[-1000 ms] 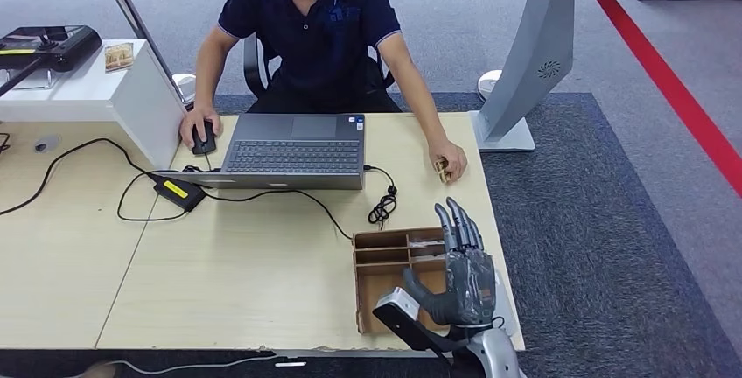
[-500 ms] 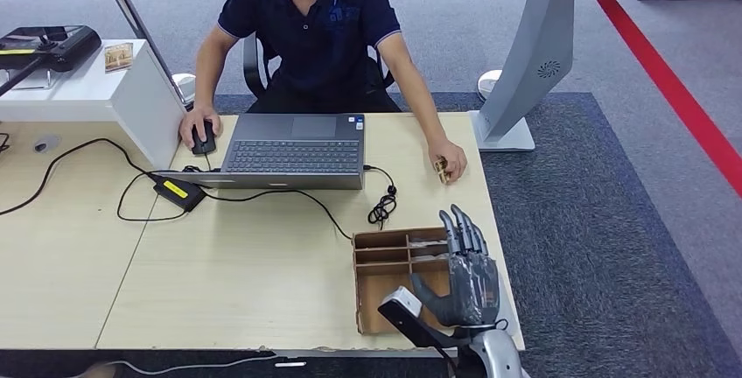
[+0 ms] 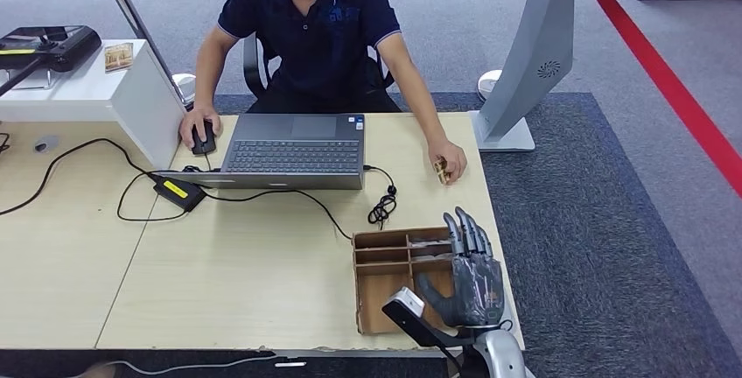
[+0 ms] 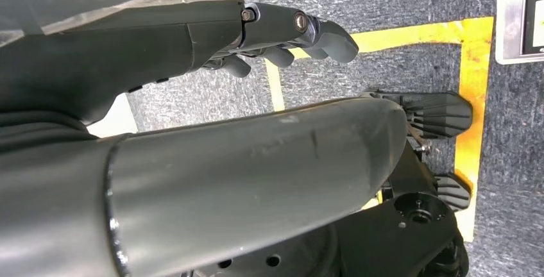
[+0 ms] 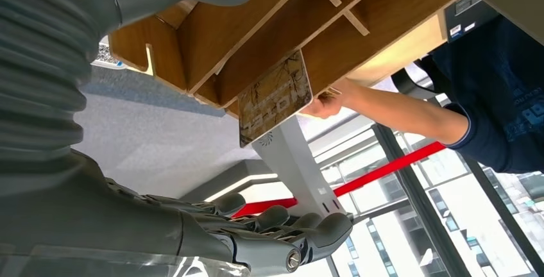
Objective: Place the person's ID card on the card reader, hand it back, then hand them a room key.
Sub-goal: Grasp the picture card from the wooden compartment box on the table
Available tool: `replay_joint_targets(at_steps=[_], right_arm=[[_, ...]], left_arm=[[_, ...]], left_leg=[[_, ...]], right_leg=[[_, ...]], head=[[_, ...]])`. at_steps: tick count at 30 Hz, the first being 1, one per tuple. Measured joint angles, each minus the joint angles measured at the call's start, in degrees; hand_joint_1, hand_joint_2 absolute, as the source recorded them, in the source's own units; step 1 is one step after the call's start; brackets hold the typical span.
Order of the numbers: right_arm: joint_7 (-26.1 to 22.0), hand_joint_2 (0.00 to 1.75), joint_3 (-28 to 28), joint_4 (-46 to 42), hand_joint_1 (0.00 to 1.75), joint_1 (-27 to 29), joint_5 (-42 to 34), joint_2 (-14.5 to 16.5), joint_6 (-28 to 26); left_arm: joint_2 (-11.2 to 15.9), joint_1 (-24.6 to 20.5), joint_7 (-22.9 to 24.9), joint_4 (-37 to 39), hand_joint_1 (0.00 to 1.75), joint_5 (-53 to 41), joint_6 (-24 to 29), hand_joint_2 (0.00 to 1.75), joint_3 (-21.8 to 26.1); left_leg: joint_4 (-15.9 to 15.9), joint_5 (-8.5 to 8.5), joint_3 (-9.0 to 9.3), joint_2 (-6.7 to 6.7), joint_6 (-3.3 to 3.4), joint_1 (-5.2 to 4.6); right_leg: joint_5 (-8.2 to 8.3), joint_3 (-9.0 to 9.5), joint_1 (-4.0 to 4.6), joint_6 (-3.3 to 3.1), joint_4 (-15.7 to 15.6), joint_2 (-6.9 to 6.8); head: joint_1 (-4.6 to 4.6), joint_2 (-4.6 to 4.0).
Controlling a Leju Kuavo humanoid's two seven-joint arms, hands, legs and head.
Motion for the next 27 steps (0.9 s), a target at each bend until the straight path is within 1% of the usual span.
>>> replay_joint_targets(at_steps=[13, 27], right_arm=[[0.31, 1.75, -0.86, 0.10, 0.00, -0.23, 2.08, 0.01, 0.00], [-1.67, 1.75, -2.61, 1.37, 0.00, -2.14, 2.74, 1.00, 0.00]], left_arm=[[0.03, 0.00, 0.00, 0.00, 0.00, -0.34, -0.06, 0.00, 0.00], [0.03, -0.01, 0.00, 0.00, 0.00, -1.02, -0.66, 0.00, -0.01]], left_leg=[[0.00, 0.00, 0.00, 0.00, 0.00, 0.00], [0.00, 0.00, 0.00, 0.00, 0.00, 0.00]], right_leg=[[0.00, 0.00, 0.00, 0.00, 0.00, 0.00], [0.00, 0.00, 0.00, 0.00, 0.00, 0.00]], head=[[-0.01, 0.00], [0.00, 0.00]])
